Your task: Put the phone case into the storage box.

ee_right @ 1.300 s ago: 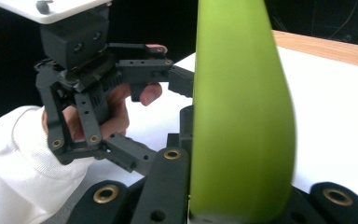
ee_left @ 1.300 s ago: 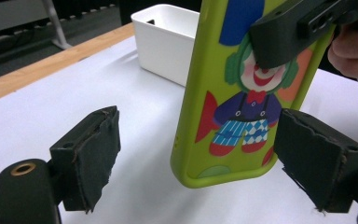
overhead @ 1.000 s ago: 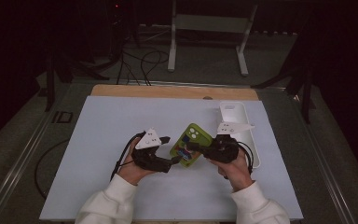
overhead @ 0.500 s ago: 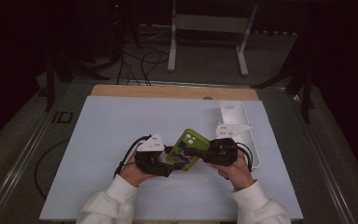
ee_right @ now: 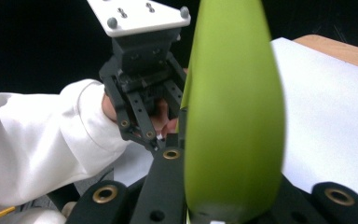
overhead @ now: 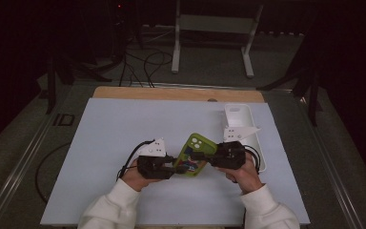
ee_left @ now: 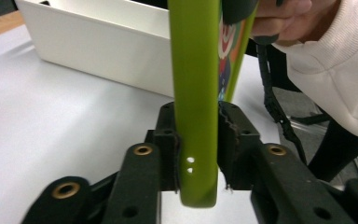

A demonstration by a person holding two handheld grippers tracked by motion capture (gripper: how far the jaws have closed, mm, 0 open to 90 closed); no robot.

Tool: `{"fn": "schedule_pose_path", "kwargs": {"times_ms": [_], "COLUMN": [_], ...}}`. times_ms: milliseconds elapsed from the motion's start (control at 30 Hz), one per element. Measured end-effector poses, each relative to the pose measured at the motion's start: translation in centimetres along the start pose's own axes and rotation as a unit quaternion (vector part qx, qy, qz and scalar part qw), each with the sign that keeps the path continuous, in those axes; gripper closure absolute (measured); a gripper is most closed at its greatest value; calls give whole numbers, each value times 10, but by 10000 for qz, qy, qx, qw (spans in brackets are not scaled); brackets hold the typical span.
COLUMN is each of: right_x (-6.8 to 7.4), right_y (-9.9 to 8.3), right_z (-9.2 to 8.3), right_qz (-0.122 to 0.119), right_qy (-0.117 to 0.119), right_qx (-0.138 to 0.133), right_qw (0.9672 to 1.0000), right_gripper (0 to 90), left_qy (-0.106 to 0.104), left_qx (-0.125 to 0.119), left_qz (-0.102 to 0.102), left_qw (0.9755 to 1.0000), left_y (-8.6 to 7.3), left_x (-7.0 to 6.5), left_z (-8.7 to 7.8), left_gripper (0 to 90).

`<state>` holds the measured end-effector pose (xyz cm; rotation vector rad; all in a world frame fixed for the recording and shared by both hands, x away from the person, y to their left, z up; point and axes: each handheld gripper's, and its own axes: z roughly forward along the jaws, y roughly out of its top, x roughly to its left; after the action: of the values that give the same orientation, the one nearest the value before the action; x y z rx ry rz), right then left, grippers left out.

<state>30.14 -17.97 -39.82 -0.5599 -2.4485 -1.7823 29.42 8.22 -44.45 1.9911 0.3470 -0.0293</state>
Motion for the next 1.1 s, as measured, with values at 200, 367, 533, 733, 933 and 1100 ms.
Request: {"fn": "schedule_pose_path", "kwargs": {"times_ms": [200, 367, 533, 733, 933, 1100], "right_x": [1, 1, -1, 0, 2, 2], "right_y": [1, 0, 0, -2, -2, -3], "right_z": [2, 3, 2, 3, 1, 0], "right_qz": [-57, -24, 32, 119, 156, 197], "right_qy": [-122, -349, -642, -919, -1156, -1271], "right_qx": [73, 50, 8, 56, 26, -9], "right_qw": [9999, 9994, 9979, 9957, 9932, 9917], "right_gripper": [735, 566, 422, 267, 136, 95], "left_qy": [55, 254, 397, 533, 709, 886], "left_qx": [24, -46, -105, -143, -185, -202], "left_qz": [48, 137, 126, 131, 119, 114], "left_qw": [10000, 9996, 9991, 9984, 9972, 9958], "left_y": [-2, -2, -2, -2, -1, 0], "left_x": [-1, -5, -5, -5, -6, -7], "left_z": [1, 0, -3, -3, -4, -5], "left_gripper": [769, 771, 772, 772, 772, 772]}}
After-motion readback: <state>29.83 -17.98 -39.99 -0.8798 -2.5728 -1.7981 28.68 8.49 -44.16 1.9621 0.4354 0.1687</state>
